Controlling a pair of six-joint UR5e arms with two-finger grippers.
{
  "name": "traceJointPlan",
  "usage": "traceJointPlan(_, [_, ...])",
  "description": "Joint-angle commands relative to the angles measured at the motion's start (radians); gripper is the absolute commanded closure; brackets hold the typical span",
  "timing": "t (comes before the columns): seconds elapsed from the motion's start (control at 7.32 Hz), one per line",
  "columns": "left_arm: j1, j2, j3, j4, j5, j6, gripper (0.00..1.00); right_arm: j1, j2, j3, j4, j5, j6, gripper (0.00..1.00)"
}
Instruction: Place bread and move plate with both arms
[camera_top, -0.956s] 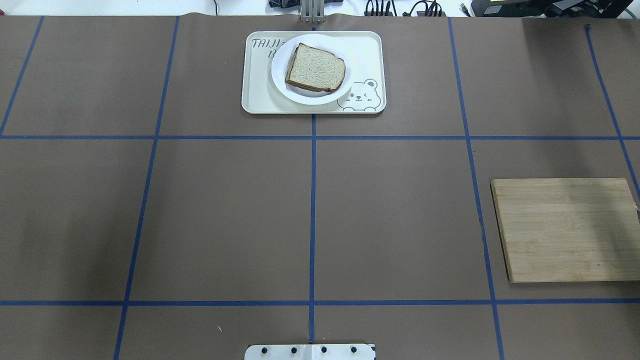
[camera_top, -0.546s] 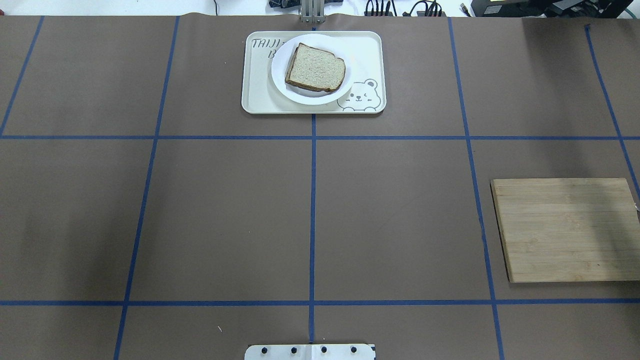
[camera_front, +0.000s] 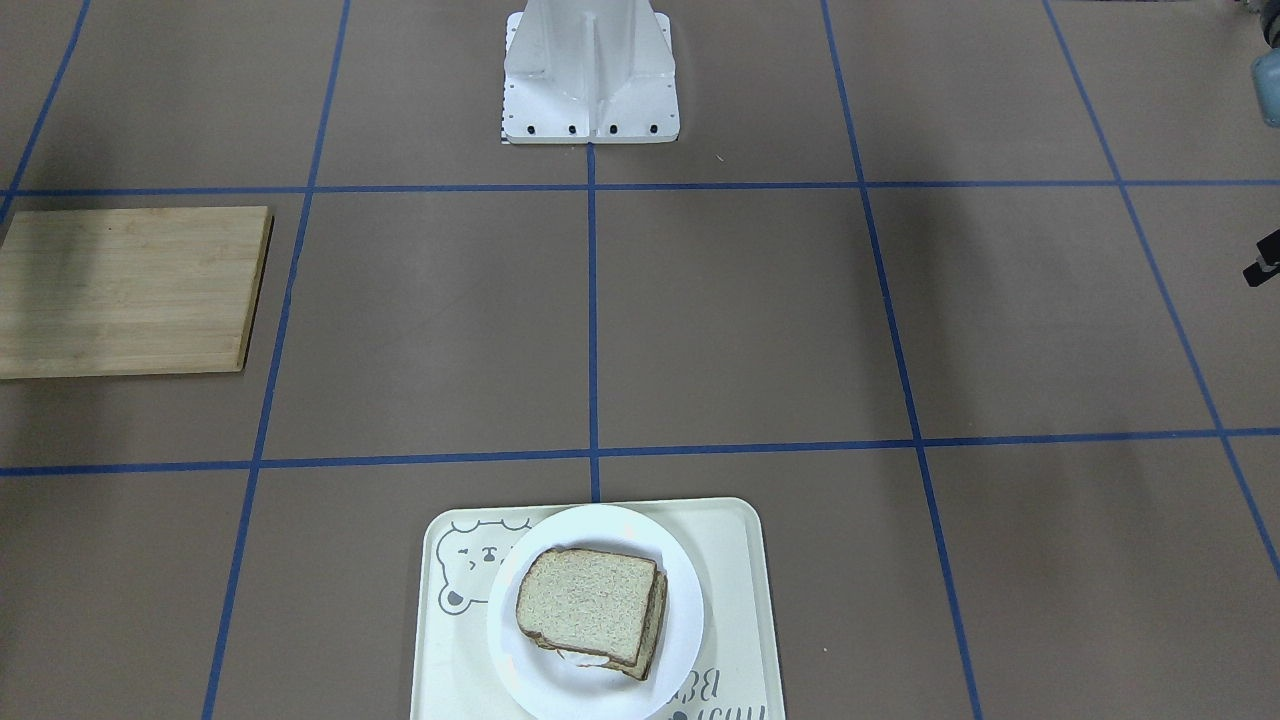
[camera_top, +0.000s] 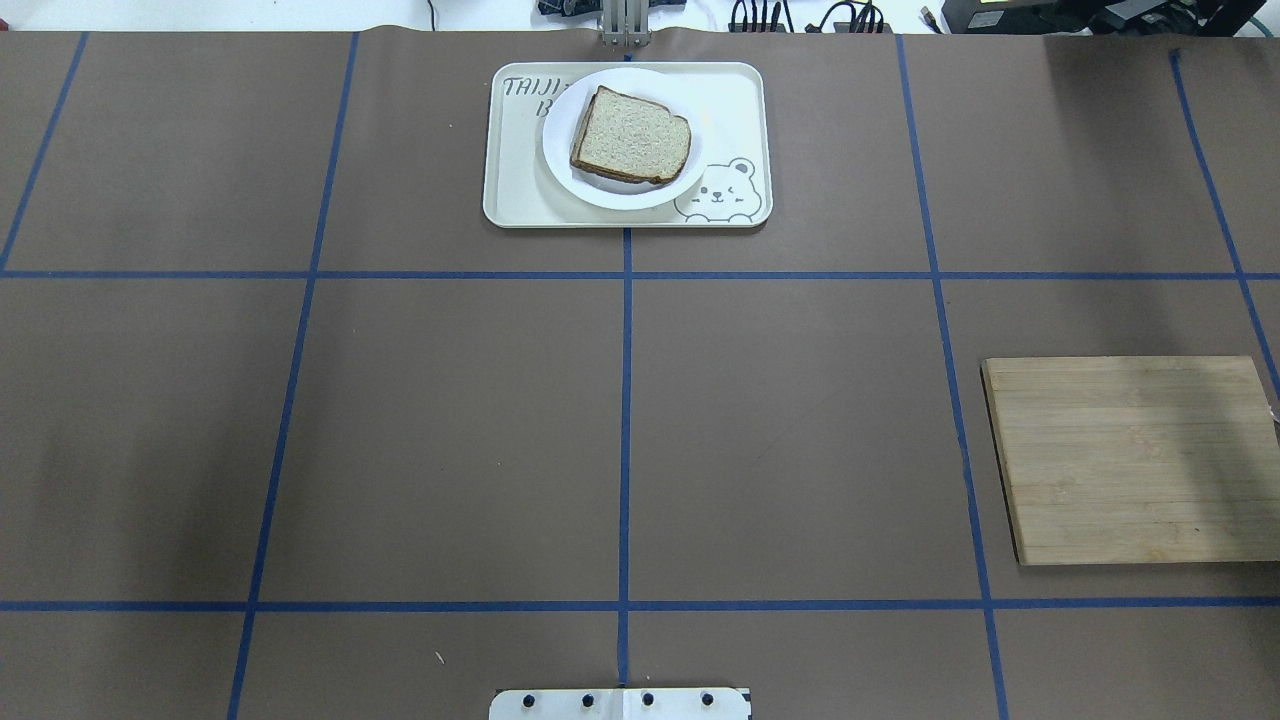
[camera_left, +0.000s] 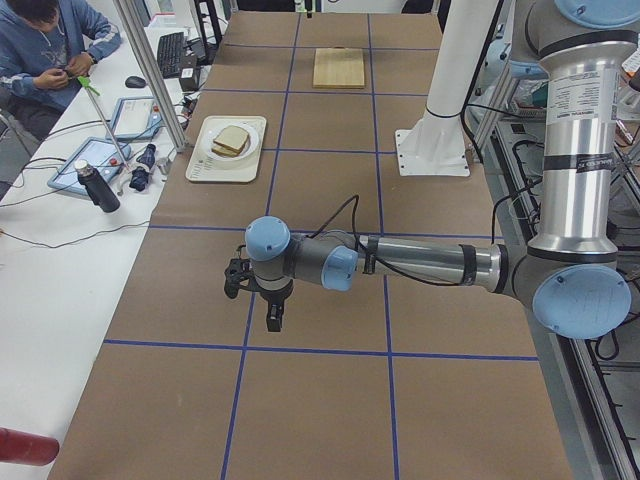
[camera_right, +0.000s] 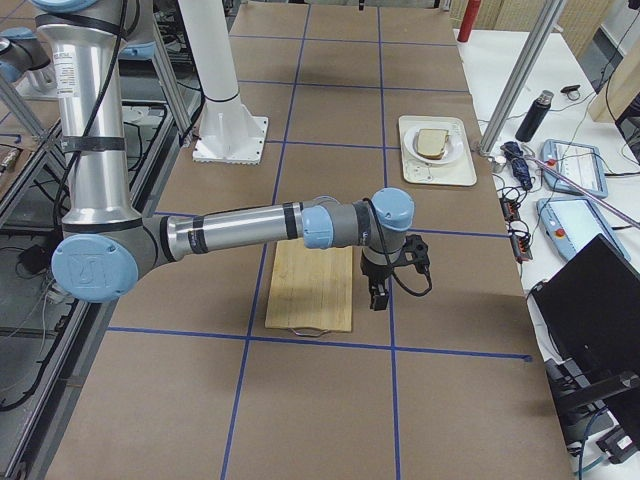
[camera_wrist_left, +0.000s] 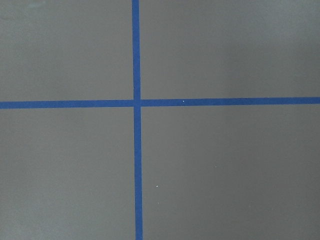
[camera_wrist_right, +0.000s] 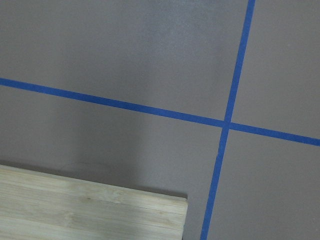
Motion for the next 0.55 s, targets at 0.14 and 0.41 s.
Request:
traceJointPlan(0.14, [-0.002,0.006,0.001,-0.005,-0.044,0.000,0.02,0.000,0.001,-0.001,0.001,0.005,0.004,0.00])
traceJointPlan(0.41, [-0.002,0.006,0.001,-0.005,-0.049,0.000,0.02,0.000,0.001,-0.001,0.001,0.005,0.006,0.00])
